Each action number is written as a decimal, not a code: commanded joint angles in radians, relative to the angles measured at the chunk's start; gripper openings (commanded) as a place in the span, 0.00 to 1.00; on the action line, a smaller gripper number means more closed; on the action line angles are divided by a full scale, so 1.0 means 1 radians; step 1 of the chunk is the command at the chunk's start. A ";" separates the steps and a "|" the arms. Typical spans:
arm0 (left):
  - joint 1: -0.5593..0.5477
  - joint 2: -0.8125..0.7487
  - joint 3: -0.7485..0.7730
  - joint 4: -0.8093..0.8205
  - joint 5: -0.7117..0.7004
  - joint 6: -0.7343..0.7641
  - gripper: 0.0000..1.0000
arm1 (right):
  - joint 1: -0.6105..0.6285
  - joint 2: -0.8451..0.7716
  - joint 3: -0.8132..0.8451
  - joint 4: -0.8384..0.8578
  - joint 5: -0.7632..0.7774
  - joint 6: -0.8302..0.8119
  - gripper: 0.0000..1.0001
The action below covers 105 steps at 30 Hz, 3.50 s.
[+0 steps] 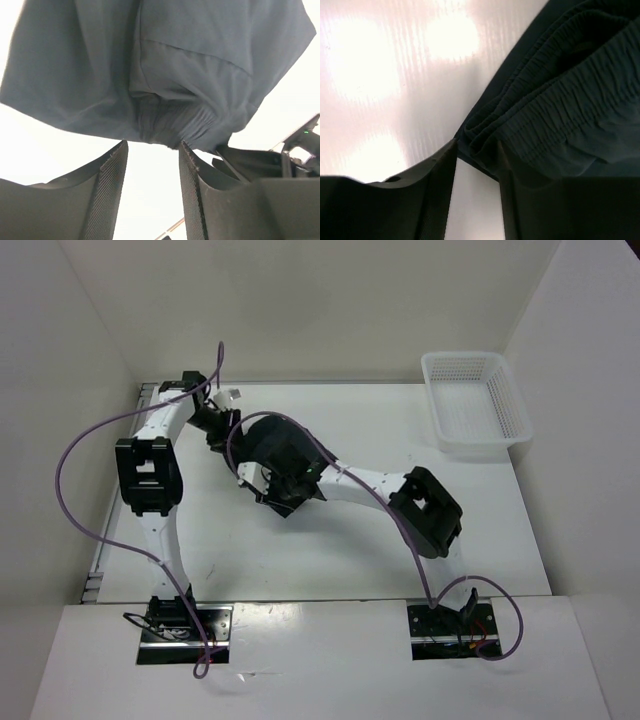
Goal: Fold and stack the shorts
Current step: Fold the shorts
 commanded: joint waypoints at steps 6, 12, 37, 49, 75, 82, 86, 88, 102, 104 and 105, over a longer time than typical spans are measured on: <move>0.074 -0.062 0.064 -0.026 0.120 0.005 0.62 | 0.024 0.016 0.206 -0.088 -0.150 0.021 0.53; 0.002 0.021 0.073 -0.026 0.096 0.005 0.70 | 0.024 -0.007 0.251 -0.142 -0.141 -0.002 0.57; -0.058 -0.047 -0.105 0.103 -0.167 0.005 0.26 | -0.390 0.097 0.136 0.033 -0.099 0.384 0.71; -0.058 -0.019 -0.105 0.103 -0.164 0.005 0.29 | -0.390 0.038 -0.081 0.022 -0.159 0.392 0.49; -0.066 -0.223 -0.141 0.164 -0.150 0.005 0.96 | -0.430 -0.018 0.167 -0.012 -0.250 0.453 0.63; 0.010 -0.127 -0.241 0.204 -0.069 0.005 1.00 | -0.430 0.027 0.082 0.022 -0.186 0.498 0.64; 0.049 -0.050 -0.208 0.204 -0.050 0.005 1.00 | -0.430 0.016 -0.001 0.031 -0.198 0.498 0.66; 0.049 -0.018 -0.195 0.193 -0.073 0.005 1.00 | -0.430 0.016 -0.022 0.031 -0.207 0.498 0.66; 0.038 0.157 -0.065 0.118 0.068 0.005 0.18 | -0.411 0.005 -0.183 0.022 -0.288 0.432 0.25; 0.029 0.185 -0.034 0.109 0.082 0.005 0.16 | -0.411 -0.030 -0.211 0.013 -0.299 0.423 0.16; 0.020 0.185 -0.017 0.098 0.091 0.005 0.13 | -0.411 -0.042 -0.222 0.013 -0.299 0.423 0.13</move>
